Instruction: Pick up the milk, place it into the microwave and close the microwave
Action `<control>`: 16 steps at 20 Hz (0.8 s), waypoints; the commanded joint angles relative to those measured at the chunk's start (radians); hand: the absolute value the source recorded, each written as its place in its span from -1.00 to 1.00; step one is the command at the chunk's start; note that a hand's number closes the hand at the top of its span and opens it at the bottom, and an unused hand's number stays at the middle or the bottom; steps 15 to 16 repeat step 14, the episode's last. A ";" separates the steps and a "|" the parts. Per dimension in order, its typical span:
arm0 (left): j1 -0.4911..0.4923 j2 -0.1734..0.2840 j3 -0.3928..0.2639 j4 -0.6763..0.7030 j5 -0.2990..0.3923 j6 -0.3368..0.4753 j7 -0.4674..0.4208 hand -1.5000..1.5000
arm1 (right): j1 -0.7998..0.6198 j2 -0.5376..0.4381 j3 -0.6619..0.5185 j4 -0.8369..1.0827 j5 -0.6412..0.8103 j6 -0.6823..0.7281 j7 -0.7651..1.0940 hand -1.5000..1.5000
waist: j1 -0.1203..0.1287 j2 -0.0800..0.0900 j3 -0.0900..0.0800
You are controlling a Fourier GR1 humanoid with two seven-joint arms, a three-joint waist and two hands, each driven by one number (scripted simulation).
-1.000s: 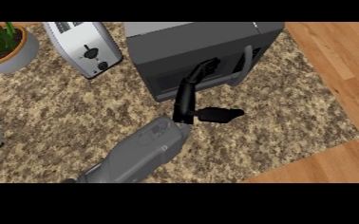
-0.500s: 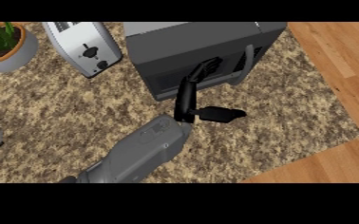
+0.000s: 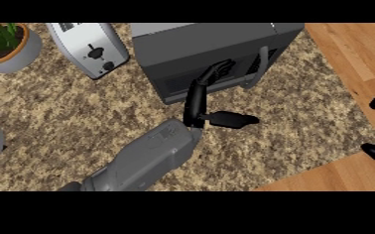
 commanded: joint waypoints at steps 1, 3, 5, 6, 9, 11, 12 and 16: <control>-0.060 0.000 0.055 0.067 0.036 0.010 0.000 -1.00 | -0.026 0.024 0.018 0.044 -0.084 0.032 0.031 -1.00 | 0.001 0.008 -0.004; -0.058 0.000 0.059 0.077 0.048 0.010 -0.009 -1.00 | -0.022 0.014 0.015 0.066 -0.102 0.054 0.036 -1.00 | -0.008 0.009 -0.003; -0.060 0.000 0.053 0.078 0.052 0.009 -0.021 -1.00 | -0.035 0.002 0.002 0.087 -0.129 0.067 0.044 -1.00 | -0.015 0.009 -0.003; -0.060 0.000 0.065 0.081 0.063 0.010 -0.026 -1.00 | -0.033 0.005 0.004 0.095 -0.136 0.073 0.042 -1.00 | -0.014 0.008 -0.003; -0.060 0.000 0.052 0.083 0.073 0.003 -0.033 -1.00 | -0.056 -0.009 0.000 0.126 -0.160 0.093 0.052 -1.00 | -0.016 0.012 -0.002; -0.047 0.000 0.045 0.094 0.073 0.010 -0.053 -1.00 | -0.077 -0.025 -0.009 0.143 -0.183 0.103 0.067 -1.00 | -0.009 0.011 -0.003; -0.067 0.000 0.054 0.097 0.073 0.005 -0.056 -1.00 | -0.070 -0.019 -0.011 0.149 -0.192 0.108 0.061 -1.00 | -0.021 0.010 -0.002; -0.069 0.000 0.054 0.092 0.091 0.005 -0.052 -1.00 | -0.083 -0.032 -0.016 0.171 -0.206 0.122 0.068 -1.00 | -0.020 0.007 -0.002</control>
